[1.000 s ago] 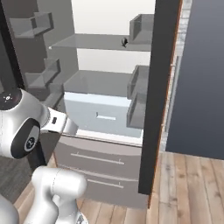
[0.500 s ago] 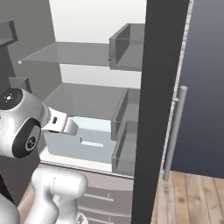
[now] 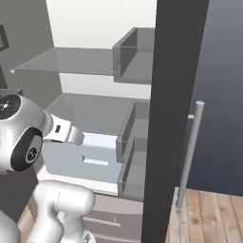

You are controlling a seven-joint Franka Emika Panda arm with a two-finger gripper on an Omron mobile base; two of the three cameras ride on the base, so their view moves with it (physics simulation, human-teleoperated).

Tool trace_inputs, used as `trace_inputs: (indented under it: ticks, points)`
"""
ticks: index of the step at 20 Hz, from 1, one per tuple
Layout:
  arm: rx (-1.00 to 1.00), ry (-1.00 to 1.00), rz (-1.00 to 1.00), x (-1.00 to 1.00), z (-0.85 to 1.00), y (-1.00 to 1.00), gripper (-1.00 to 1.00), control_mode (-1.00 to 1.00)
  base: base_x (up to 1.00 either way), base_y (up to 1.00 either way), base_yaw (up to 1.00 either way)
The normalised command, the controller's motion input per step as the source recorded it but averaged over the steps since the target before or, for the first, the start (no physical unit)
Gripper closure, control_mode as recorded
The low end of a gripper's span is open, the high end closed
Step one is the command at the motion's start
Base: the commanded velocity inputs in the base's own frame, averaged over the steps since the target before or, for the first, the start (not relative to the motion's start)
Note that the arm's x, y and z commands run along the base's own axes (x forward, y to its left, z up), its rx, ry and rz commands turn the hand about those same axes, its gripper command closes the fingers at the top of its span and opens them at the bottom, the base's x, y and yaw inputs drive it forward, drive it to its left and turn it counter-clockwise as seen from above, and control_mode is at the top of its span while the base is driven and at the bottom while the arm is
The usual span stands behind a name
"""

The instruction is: Place one squash and one fish in each tupperware on the nearby counter, to pack two identical lunches.

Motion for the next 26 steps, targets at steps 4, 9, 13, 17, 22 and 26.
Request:
trace_inputs:
  ticks: [4, 9, 13, 17, 22, 26]
  points:
    - [0.00, -0.08, -0.03, 0.00, 0.69, -0.03, -1.00, -1.00, 0.00, 0.00, 0.00]
    - [0.00, -0.02, -0.03, 0.00, 0.72, -0.11, -1.00, -1.00, 0.00, 0.00, 0.00]
    - [0.00, -0.01, -0.01, 0.13, 0.51, -0.09, -1.00, -1.00, 0.00, 0.00, 0.00]
    - [-0.08, -0.10, -0.02, 0.17, 0.24, 0.00, -1.00, -1.00, 0.00, 0.00, 0.00]
    - [-0.11, -0.13, 0.00, 0.18, 0.16, -0.14, -1.00, -1.00, 0.00, 0.00, 0.00]
    - [-0.01, -0.04, 0.00, 0.02, 0.16, -0.28, -1.00, -1.00, 0.00, 0.00, 0.00]
